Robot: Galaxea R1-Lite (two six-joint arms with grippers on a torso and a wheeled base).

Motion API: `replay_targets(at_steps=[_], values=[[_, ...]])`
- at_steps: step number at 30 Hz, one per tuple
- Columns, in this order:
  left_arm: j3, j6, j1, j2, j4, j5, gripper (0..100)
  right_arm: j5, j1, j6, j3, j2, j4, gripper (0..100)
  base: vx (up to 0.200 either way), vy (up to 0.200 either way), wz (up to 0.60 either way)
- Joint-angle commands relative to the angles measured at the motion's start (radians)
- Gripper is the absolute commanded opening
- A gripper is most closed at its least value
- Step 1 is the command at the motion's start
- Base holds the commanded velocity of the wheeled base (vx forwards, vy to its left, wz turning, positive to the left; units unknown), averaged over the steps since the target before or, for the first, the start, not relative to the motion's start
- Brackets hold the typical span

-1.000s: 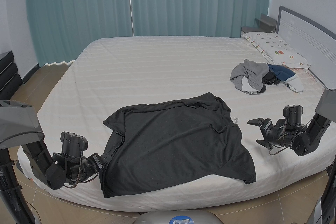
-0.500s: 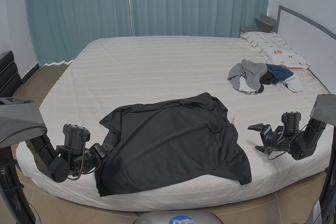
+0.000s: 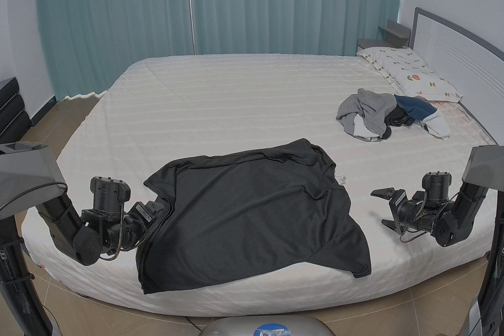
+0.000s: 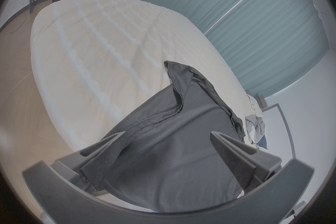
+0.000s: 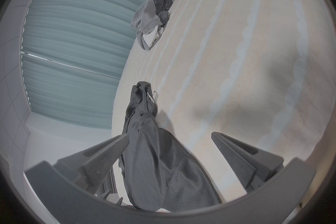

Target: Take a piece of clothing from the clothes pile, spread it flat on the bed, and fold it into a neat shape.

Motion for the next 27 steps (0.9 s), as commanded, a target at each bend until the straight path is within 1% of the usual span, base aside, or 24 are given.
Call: replay_targets(at_steps=[1,3,8,11,13,14,15,18,23,27], values=[[-0.003,-0.001,0.006,-0.001,-0.001,-0.001,100,0.0,0.001,0.0,0.005,0.007,-0.002,100,0.2,0.0,0.0],[-0.008,-0.001,0.008,0.001,-0.001,-0.004,100,0.0,0.001,0.0,0.005,0.007,-0.002,100,0.2,0.0,0.0],[-0.092,-0.003,0.049,0.01,0.014,-0.004,100,0.0,0.001,-0.003,0.006,0.007,-0.002,100,0.0,0.0,0.0],[-0.14,0.002,0.061,0.014,0.022,-0.004,100,0.0,0.001,-0.005,0.008,0.007,-0.003,100,0.0,0.0,0.0],[-0.199,0.008,0.069,0.034,0.04,-0.004,100,0.0,0.001,-0.008,0.011,0.009,-0.005,100,0.0,0.0,0.0],[-0.204,0.008,0.069,0.036,0.043,-0.004,100,0.0,0.001,-0.008,0.011,0.009,-0.005,100,0.0,0.0,0.0],[-0.256,0.008,0.07,0.057,0.069,-0.004,100,0.0,0.003,-0.008,0.011,0.009,-0.005,100,0.0,0.0,0.0],[-0.328,0.008,0.07,0.097,0.124,-0.004,100,0.0,0.003,-0.008,0.014,0.009,-0.012,100,0.0,0.0,0.0],[-0.485,0.014,0.084,0.206,0.172,-0.004,100,-0.009,0.018,-0.008,0.02,0.023,-0.035,100,0.0,0.0,0.0],[-0.647,0.051,0.109,0.321,0.229,-0.008,100,-0.007,0.016,-0.008,0.025,0.024,-0.049,100,0.0,0.0,0.0]])
